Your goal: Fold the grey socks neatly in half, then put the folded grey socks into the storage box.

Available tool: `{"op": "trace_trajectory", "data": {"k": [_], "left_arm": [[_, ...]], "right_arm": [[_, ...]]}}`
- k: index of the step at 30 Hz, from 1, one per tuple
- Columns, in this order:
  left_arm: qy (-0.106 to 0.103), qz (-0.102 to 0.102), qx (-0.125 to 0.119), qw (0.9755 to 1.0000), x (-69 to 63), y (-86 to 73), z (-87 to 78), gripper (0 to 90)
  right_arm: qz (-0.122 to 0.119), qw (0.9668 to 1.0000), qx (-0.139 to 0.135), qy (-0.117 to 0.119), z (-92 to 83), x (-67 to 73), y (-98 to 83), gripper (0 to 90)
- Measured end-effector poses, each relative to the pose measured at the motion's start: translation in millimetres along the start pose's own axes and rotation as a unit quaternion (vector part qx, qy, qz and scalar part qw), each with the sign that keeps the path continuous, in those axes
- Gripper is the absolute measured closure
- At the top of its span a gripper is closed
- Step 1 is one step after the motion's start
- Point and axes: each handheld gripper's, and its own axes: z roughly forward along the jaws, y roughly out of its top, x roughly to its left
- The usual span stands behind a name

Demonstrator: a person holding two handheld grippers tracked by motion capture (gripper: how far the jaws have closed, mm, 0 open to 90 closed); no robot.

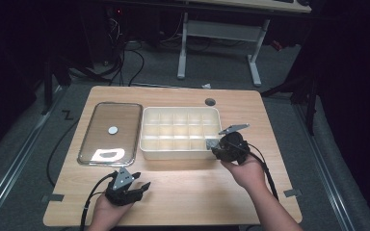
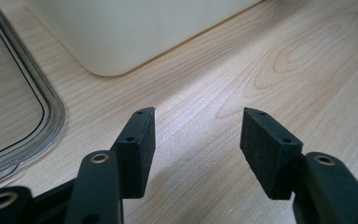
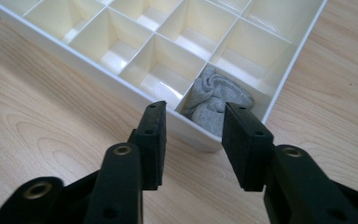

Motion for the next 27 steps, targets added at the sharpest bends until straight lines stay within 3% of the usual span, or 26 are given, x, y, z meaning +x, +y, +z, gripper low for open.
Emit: {"op": "trace_trajectory", "data": {"k": [7, 16, 23, 27], "left_arm": [[0.0, 0.004, 0.002, 1.0, -1.1, 1.4, 2.1, 44.7], [-0.002, 0.005, 0.003, 1.0, -4.4, 1.7, 0.8, 44.4], [-0.001, 0.004, 0.004, 1.0, -7.1, 0.9, 2.8, 44.4], [0.0, -0.001, 0.004, 1.0, -7.3, -0.3, 1.8, 44.5]], "right_arm": [[0.012, 0.9986, -0.049, 0.014, -4.5, 8.1, -24.4, 56.8], [0.03, 0.996, -0.077, 0.033, 4.1, 20.1, -63.8, 51.1], [0.018, 0.9949, -0.095, 0.027, 14.3, 33.8, -92.5, 49.5], [0.028, 0.9934, -0.108, 0.026, 19.9, 42.0, -108.8, 47.4]]}}
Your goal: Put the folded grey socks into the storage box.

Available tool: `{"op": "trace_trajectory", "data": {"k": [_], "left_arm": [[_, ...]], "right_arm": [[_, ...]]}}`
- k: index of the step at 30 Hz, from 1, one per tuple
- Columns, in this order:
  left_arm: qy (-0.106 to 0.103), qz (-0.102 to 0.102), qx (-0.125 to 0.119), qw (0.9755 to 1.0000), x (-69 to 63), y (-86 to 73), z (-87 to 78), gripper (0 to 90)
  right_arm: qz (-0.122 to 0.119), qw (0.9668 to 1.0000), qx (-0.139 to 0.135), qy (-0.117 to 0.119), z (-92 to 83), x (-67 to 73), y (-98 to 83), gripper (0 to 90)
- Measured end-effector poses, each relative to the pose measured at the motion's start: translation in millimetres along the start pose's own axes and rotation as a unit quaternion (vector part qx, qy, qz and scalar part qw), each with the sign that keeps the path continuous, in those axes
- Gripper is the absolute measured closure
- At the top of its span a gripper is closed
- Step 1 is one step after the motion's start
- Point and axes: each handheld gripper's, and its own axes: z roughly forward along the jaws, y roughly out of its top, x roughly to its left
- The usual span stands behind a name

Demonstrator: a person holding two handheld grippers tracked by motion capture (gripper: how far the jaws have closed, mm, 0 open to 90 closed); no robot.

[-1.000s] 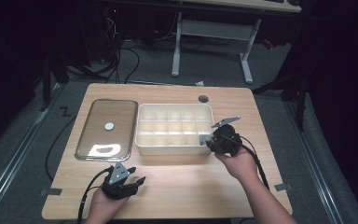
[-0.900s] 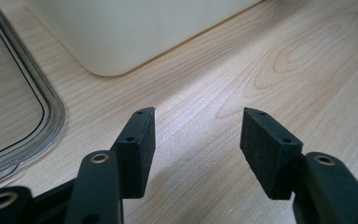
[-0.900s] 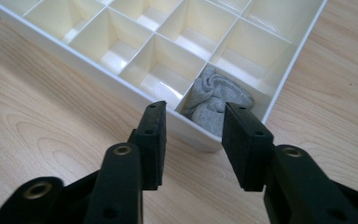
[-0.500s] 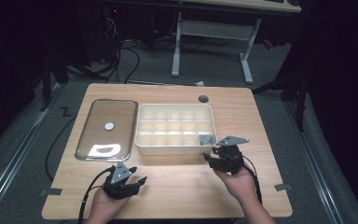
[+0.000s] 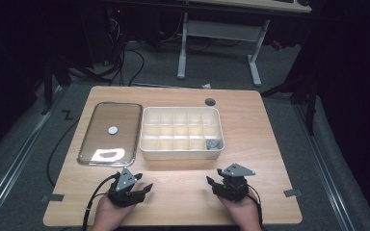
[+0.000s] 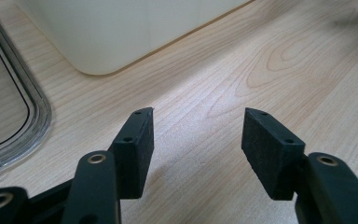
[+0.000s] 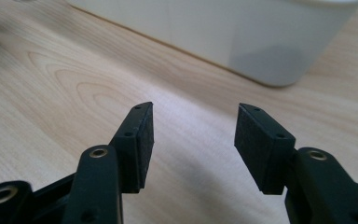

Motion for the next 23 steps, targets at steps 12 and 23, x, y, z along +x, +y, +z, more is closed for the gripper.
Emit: {"op": "trace_trajectory", "data": {"k": [12, 23], "left_arm": [[0.003, -0.01, -0.003, 0.9999, 1.1, -5.0, -5.0, 44.5], [-0.002, -0.01, -0.003, 0.9999, 2.6, -4.8, -7.4, 44.5]], "right_arm": [[0.022, 0.9988, -0.041, -0.017, -10.7, 7.0, -32.4, 43.6], [0.015, 0.999, -0.033, -0.025, -7.7, 10.5, -33.4, 43.9]]}}
